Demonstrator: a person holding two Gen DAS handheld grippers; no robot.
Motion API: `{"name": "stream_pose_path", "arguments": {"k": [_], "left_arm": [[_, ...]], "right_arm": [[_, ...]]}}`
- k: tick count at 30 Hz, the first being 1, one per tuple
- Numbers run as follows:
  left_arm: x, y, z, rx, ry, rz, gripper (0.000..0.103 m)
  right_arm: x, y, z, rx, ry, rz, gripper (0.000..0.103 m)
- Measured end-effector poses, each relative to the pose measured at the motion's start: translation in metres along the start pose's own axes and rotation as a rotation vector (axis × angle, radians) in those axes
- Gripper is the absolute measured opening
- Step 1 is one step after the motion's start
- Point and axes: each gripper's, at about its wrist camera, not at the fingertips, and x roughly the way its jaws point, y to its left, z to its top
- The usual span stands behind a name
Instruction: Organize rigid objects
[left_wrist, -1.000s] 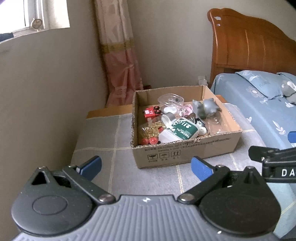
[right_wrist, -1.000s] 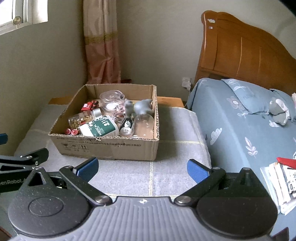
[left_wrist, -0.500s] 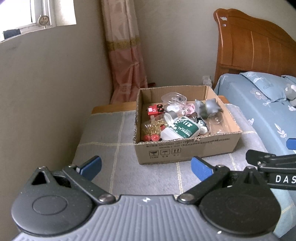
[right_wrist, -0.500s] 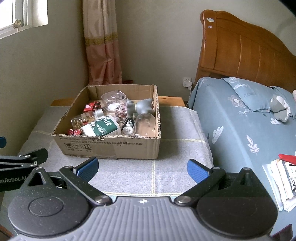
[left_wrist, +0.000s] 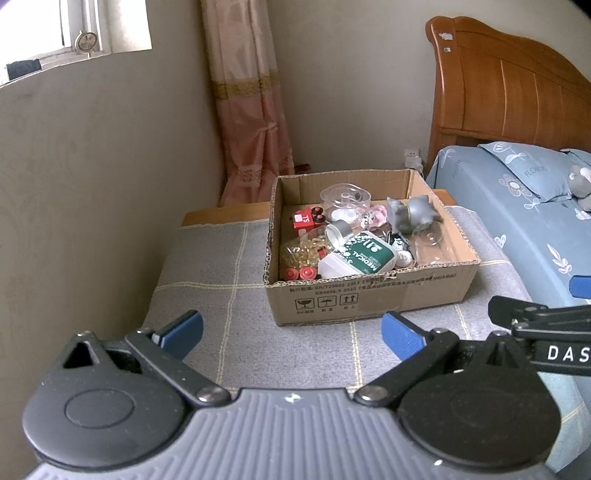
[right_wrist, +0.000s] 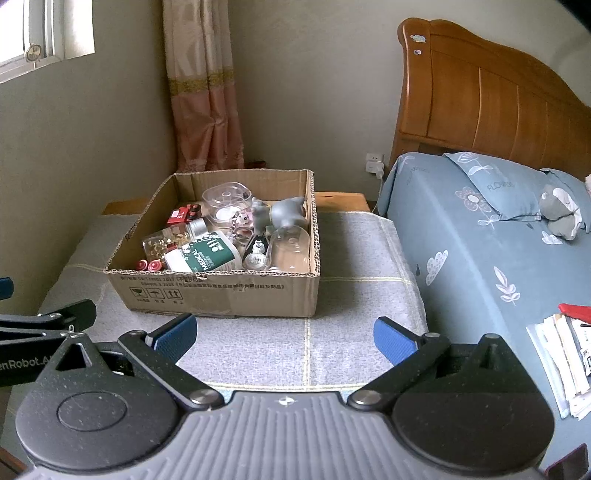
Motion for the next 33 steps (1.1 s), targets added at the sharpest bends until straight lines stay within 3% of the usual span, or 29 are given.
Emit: {"name": "stream_pose_path", "arguments": {"k": [33], "left_arm": [[-0.0054, -0.0002, 0.0031, 0.001, -0.01, 0.009, 0.102]], "right_arm": [[-0.0043, -0.0018, 0.0021, 0.012, -0.018, 0.003, 0.103]]}}
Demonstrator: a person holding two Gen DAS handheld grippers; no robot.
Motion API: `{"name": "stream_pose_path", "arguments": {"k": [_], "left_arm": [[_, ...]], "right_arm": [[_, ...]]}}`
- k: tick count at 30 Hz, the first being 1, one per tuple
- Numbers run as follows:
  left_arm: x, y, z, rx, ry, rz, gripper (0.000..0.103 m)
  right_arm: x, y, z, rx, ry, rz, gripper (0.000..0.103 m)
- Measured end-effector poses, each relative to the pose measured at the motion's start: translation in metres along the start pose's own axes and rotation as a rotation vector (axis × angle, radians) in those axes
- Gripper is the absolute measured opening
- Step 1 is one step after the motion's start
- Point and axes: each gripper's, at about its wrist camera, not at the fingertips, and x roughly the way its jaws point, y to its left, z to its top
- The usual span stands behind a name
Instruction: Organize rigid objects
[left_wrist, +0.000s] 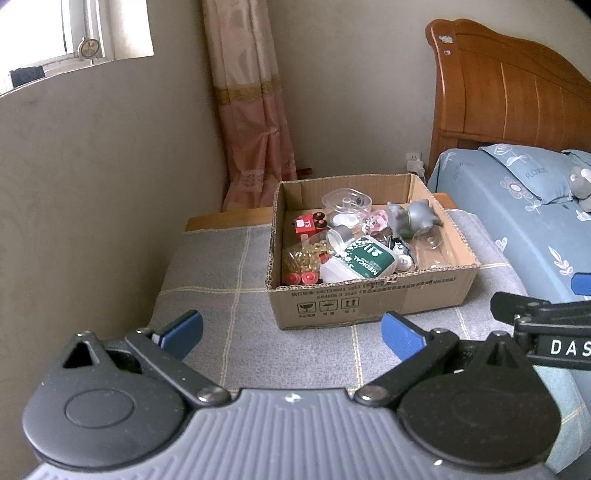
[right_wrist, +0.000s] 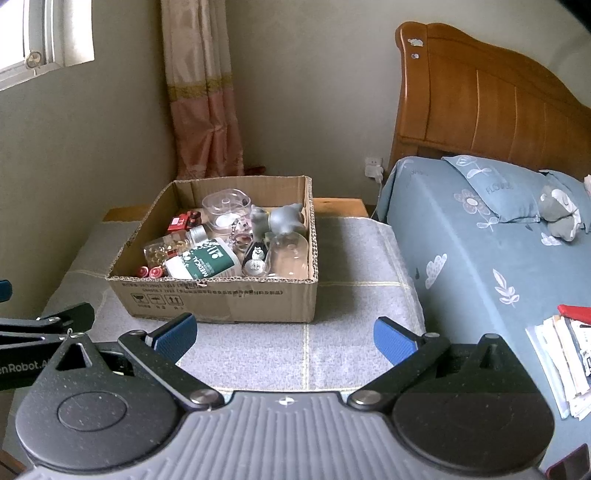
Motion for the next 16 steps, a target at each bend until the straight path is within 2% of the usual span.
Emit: {"name": "stream_pose_path", "arguments": {"k": [16], "left_arm": [[-0.0035, -0.0018, 0.0008, 0.003, -0.003, -0.001, 0.102]], "right_arm": [[-0.0018, 0.0, -0.0007, 0.001, -0.004, 0.0, 0.103]]}}
